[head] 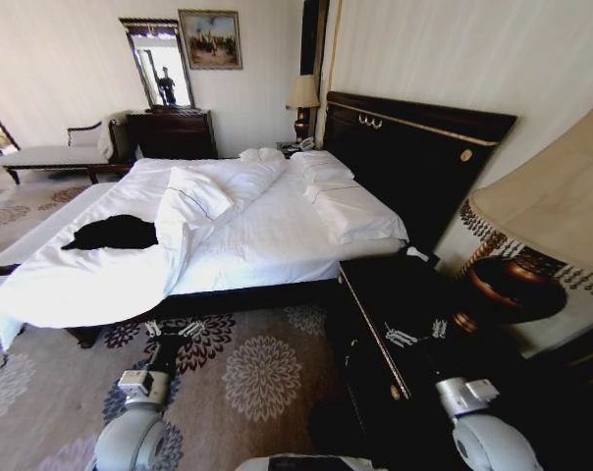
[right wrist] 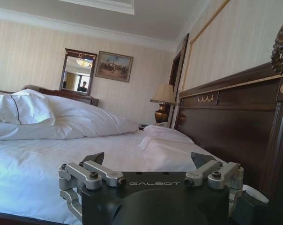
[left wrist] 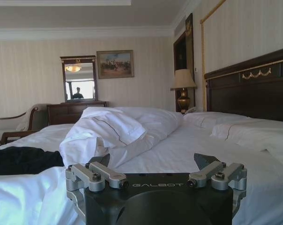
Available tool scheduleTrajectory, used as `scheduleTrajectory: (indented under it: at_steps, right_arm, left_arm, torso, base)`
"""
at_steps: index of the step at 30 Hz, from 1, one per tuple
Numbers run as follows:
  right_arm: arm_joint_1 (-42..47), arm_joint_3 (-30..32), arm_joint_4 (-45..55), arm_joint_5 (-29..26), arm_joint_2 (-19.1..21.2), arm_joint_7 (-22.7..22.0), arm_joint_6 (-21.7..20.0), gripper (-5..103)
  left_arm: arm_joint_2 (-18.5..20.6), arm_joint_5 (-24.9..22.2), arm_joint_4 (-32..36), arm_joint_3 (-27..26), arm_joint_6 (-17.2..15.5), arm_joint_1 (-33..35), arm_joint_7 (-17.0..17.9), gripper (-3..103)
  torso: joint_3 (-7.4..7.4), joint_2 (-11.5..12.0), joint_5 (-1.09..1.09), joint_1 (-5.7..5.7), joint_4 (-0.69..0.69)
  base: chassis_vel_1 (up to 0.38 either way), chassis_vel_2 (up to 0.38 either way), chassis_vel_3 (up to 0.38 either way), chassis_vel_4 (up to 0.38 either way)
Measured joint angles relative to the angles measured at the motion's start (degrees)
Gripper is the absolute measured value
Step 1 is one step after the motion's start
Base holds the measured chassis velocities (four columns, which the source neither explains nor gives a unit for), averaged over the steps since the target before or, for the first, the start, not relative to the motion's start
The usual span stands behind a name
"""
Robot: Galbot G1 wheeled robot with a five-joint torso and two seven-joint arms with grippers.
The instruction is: Fold the clothes on the bed.
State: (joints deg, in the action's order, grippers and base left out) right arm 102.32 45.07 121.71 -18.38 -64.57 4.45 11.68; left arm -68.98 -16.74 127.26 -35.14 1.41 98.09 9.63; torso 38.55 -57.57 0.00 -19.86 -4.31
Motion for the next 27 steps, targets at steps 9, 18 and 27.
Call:
scheduleTrajectory:
  at_steps: [9, 18, 27]
  right_arm:
    - [0.2, 0.1, 0.0, 0.2, -0.3, 0.1, 0.0, 100]
    - [-0.1, 0.0, -0.3, 0.3, -0.2, 0.4, -0.1, 100]
    - [0.1, -0.1, -0.5, 0.8, -0.6, 0.6, 0.0, 100]
  left_arm:
    - [-0.3, 0.6, -0.1, 0.3, 0.1, 0.0, 0.0, 100]
    - [-0.6, 0.9, -0.2, 0.3, 0.1, 0.3, 0.0, 100]
    - [-0.6, 1.2, -0.3, 0.5, 0.1, 0.3, 0.0, 100]
  torso:
    - [0.00, 0.0, 0.00, -0.01, 0.00]
    - [0.00, 0.0, 0.00, 0.00, 0.00]
    - [0.00, 0.0, 0.00, 0.00, 0.00]
  base:
    - [-0.158, 0.157, 0.163, -0.165]
    - [-0.149, 0.147, 0.154, -0.147]
    - [-0.156, 0.147, 0.160, -0.151]
